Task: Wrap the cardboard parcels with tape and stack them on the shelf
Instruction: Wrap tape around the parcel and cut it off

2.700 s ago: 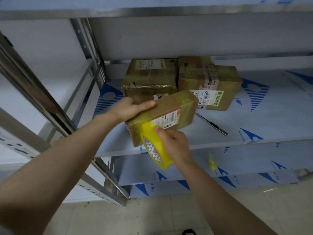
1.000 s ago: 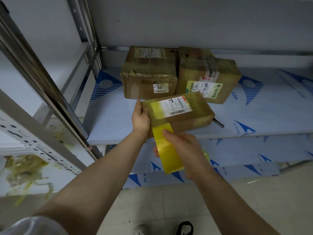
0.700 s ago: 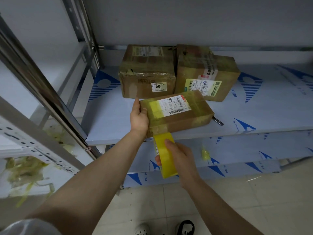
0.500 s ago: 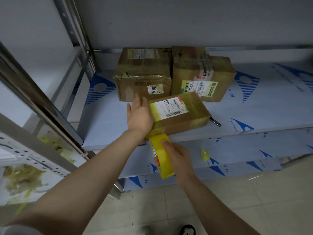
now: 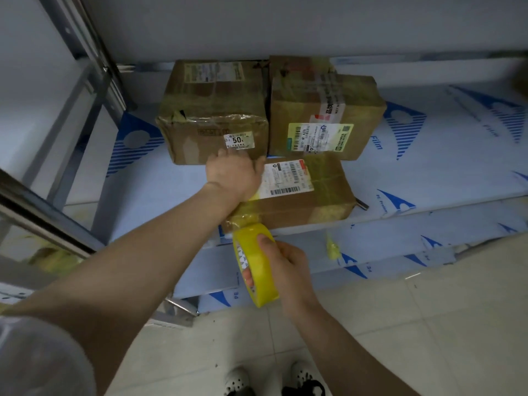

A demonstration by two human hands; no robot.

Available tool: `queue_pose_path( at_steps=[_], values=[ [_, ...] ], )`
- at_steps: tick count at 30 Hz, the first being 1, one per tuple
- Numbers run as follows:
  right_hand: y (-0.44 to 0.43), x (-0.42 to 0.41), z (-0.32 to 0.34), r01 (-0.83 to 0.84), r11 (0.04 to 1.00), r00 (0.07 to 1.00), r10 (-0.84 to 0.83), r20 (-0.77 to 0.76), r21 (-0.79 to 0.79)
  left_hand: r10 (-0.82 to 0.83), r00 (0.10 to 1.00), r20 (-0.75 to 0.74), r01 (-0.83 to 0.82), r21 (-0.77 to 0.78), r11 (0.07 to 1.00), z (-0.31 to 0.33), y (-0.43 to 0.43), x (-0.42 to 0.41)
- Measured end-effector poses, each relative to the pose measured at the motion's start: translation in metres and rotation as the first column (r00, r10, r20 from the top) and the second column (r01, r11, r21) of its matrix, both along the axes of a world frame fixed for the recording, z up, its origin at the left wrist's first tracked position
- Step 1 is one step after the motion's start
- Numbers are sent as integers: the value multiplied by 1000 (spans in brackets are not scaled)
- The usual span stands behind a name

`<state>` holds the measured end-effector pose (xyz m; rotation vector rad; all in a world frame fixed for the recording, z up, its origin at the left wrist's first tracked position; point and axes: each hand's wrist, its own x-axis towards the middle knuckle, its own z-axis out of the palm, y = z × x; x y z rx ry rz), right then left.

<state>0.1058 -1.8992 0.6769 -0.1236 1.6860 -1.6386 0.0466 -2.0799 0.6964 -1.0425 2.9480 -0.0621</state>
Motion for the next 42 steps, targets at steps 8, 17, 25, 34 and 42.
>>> queue_pose_path(
  at_steps=[8, 17, 25, 34, 42],
  values=[
    [2, 0, -2, -2, 1000, 1000, 2, 17, -21, 137, 977, -165, -91, 257, 962, -14, -41, -23],
    [0, -6, 5, -16, 1000, 999, 16, 28, -3, -62, 992, -107, 76, 127, 989, -12, 16, 1],
    [-2, -4, 7, 6, 1000, 999, -7, 33, 28, -51, 997, -52, 54, 47, 997, -5, 13, -11],
    [-3, -4, 5, -4, 999, 1000, 3, 14, 52, -42, 990, -131, 52, 73, 996, -12, 4, -10],
    [-1, -8, 11, -40, 998, 994, 35, 99, 54, 342, 765, -545, 127, 649, 750, 6, -6, 3]
  ],
)
